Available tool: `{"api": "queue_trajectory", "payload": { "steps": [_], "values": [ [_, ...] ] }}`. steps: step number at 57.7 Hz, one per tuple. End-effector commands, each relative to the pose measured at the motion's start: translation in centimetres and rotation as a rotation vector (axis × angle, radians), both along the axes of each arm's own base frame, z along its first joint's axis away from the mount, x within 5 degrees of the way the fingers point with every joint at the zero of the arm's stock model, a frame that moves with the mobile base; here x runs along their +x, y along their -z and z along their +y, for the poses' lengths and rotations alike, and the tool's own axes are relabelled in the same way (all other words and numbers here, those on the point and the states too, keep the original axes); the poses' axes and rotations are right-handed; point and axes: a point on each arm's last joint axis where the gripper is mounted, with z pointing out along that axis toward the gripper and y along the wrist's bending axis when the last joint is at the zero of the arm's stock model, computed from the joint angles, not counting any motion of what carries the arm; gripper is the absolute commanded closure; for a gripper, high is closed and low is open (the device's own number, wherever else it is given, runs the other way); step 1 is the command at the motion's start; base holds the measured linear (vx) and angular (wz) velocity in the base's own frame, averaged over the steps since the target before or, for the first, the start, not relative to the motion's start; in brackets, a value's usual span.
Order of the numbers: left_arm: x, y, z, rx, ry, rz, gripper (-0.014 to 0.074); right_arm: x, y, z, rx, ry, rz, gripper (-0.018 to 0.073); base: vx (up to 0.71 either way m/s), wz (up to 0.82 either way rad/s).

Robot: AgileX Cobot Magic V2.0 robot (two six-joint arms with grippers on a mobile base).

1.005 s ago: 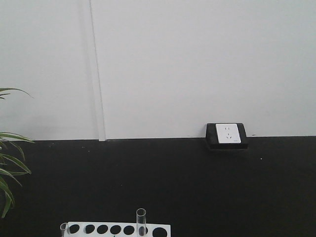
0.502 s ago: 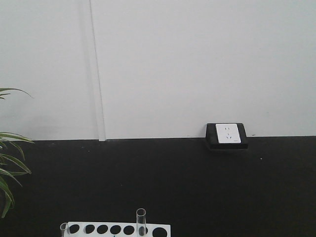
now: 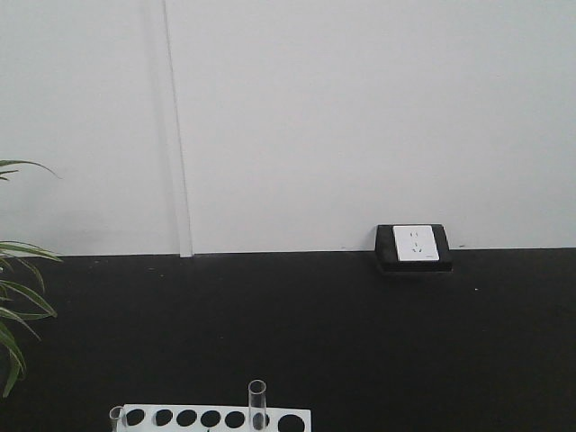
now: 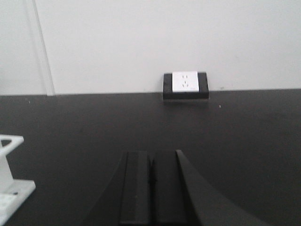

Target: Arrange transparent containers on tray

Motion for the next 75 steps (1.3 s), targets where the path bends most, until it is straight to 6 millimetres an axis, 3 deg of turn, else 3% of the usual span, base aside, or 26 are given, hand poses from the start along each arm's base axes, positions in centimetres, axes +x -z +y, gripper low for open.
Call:
{"api": "queue_trajectory", "payload": {
  "steps": [1, 7, 12, 19, 25, 33, 42, 50, 63, 75],
  "values": [
    [-0.1, -1.1, 0.1, -0.049, -0.007, -0.202, 0.0600, -0.1, -1.1, 0.0, 0.043, -0.002, -0.142, 0.0571, 0.00, 0.00],
    [-0.4, -3.2, 0.1, -0.064, -0.008, -0.315, 0.0600, -0.3, -2.4, 0.0, 0.047, -0.005, -0.226, 0.0571, 0.00, 0.00],
    [-1.0, -6.2, 0.2, -0.022, -0.009, -0.387, 0.0600, -1.0, -5.3, -0.1, 0.038, -0.004, -0.305, 0.0571, 0.00, 0.00],
    [-1.5, -12.4, 0.2, 0.043, -0.018, -0.476, 0.0600, -2.1, -12.6, -0.2, -0.038, 0.012, -0.425, 0.0571, 0.00, 0.00],
    [0.4, -16.8, 0.0, 0.090, -0.023, -0.476, 0.0600, -1.0, -18.1, 0.0, -0.141, 0.032, -0.468, 0.0571, 0.00, 0.00],
    [5.2, -19.5, -0.7, 0.124, -0.018, -0.386, 0.0600, 3.0, -21.4, 0.7, -0.193, 0.024, -0.449, 0.0571, 0.00, 0.00],
    [9.7, -19.8, -1.4, 0.118, -0.012, -0.358, 0.0600, 8.2, -21.5, 1.5, -0.184, -0.004, -0.381, 0.0571, 0.00, 0.00],
    [11.3, -19.5, -1.6, 0.109, -0.011, -0.379, 0.0600, 11.0, -20.0, 2.0, -0.194, -0.018, -0.301, 0.0571, 0.00, 0.00],
    [12.3, -18.9, -1.8, 0.093, -0.006, -0.352, 0.0583, 12.4, -19.1, 2.2, -0.198, -0.025, -0.252, 0.0552, 0.00, 0.00],
    [12.3, -18.8, -1.8, 0.096, -0.005, -0.336, 0.0482, 12.4, -19.2, 2.2, -0.197, -0.025, -0.260, 0.0432, 0.00, 0.00]
  ]
}}
